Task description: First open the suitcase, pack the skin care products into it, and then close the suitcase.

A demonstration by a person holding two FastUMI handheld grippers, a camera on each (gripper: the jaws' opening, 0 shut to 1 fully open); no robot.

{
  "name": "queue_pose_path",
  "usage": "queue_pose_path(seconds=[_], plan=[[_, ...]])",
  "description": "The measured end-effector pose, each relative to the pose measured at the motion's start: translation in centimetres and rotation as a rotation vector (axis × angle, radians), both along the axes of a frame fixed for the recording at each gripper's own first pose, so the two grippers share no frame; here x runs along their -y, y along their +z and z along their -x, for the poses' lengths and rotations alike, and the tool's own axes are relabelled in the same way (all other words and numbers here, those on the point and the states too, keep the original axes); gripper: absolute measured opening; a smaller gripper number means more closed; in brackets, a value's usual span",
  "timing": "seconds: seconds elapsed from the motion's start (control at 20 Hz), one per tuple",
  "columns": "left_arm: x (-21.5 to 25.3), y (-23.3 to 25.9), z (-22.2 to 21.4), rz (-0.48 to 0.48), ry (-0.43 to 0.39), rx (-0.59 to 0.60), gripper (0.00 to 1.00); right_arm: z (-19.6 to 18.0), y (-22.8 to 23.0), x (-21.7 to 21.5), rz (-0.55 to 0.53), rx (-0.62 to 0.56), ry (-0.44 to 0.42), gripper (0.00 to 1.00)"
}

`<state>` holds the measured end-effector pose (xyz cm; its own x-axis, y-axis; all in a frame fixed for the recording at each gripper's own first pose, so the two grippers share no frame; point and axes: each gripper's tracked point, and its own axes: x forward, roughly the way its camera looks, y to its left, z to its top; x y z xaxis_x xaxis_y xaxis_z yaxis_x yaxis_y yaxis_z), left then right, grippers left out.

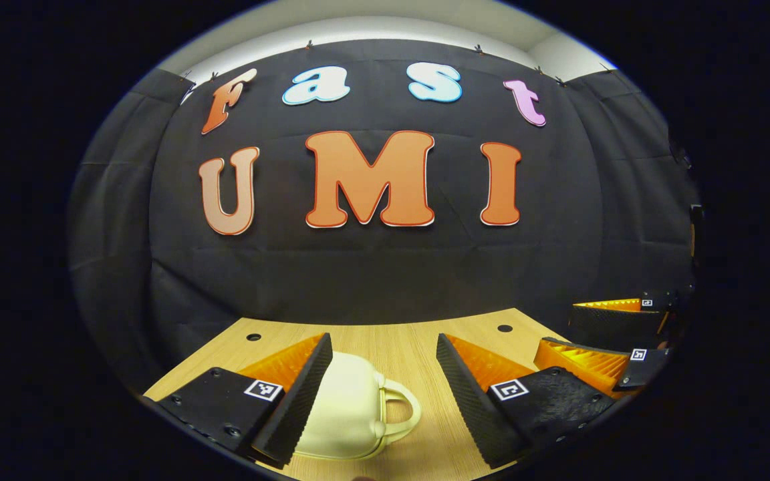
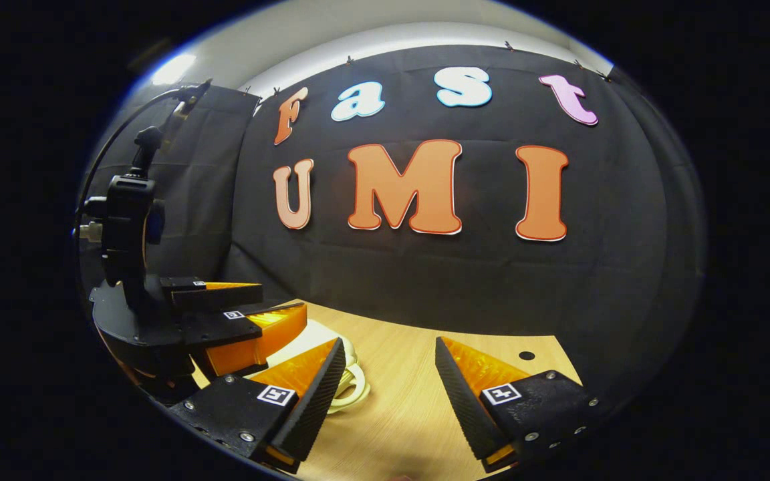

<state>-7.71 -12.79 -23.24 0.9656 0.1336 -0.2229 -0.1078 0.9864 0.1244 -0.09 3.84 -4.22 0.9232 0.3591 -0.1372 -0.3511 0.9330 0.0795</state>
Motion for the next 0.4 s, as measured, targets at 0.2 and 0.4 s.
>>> queue_pose_path(seconds=[0.2,0.4], plan=[[0.0,-0.1,0.2,0.005,0.004,-0.005,0.97,0.0,0.8,0.0,-0.022,0.025,0.006,0.87],[0.2,0.0,0.5,0.015,0.019,-0.004,0.97,0.1,1.7,0.2,-0.012,0.069,0.002,0.87]])
